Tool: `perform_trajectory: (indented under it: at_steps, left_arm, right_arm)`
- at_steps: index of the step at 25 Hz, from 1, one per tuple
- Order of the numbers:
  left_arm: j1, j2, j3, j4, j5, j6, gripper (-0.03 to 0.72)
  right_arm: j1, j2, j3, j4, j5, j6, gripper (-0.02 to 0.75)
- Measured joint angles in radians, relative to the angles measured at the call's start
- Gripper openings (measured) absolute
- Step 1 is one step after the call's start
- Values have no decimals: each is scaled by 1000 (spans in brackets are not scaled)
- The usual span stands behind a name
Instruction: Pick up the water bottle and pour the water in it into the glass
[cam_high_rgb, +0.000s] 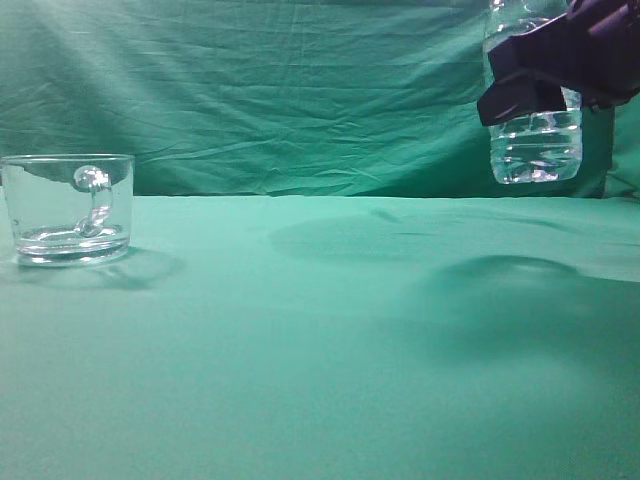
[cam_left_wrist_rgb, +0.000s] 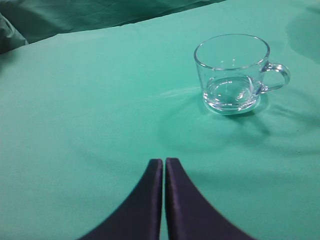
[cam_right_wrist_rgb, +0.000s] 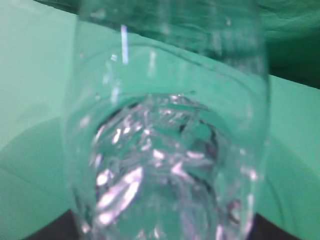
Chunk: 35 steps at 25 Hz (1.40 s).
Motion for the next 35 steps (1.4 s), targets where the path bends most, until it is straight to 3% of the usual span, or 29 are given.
perform_trajectory:
  at_steps: [8,22,35]
  left_arm:
    - [0,0,0,0,0,0,0]
    - [0,0,0,0,0,0,0]
    - [0,0,0,0,0,0,0]
  right_arm:
    - [0,124,0,-69,-199,6,308]
    - [0,227,-2,-153,-249,8,308]
    - [0,262,-4,-161,-301,29,308]
